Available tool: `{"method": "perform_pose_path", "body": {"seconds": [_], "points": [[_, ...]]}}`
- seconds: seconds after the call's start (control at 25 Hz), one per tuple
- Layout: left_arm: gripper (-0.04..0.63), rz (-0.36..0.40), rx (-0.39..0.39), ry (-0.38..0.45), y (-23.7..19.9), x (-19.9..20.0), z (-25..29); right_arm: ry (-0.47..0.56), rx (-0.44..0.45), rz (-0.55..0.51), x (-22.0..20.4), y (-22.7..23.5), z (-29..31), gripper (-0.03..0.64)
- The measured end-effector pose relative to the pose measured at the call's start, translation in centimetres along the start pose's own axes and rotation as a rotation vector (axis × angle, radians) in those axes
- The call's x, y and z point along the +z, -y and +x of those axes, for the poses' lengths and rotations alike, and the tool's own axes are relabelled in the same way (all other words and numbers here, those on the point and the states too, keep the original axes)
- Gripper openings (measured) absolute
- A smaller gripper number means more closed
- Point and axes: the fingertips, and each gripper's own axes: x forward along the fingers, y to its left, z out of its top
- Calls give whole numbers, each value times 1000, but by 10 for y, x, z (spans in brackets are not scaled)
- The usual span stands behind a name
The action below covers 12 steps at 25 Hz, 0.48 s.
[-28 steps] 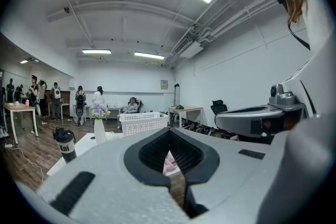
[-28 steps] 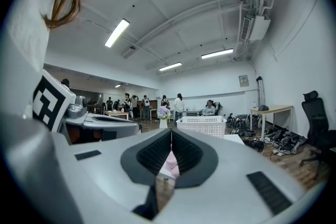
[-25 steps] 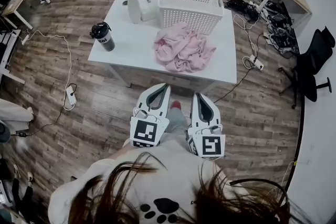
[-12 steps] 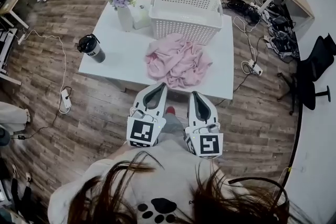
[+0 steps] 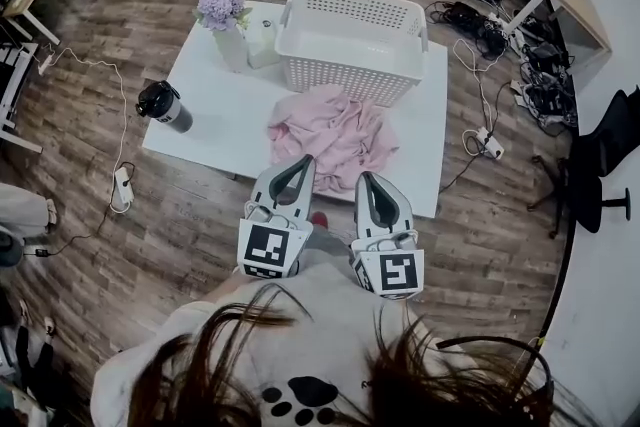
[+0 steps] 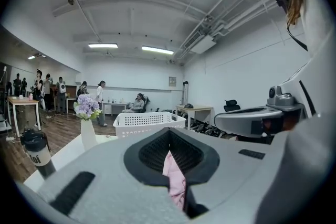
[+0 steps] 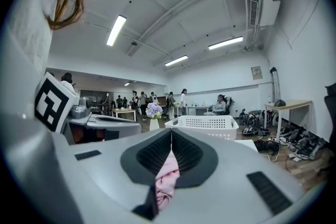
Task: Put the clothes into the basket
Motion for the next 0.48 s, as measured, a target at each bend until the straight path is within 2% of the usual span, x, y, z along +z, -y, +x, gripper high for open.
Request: {"method": "perform_pose_path", "body": {"seconds": [0.48], "points": [[9,8,15,-59,-18,-22,36,-54,85,17,-19,14,33,14]]}}
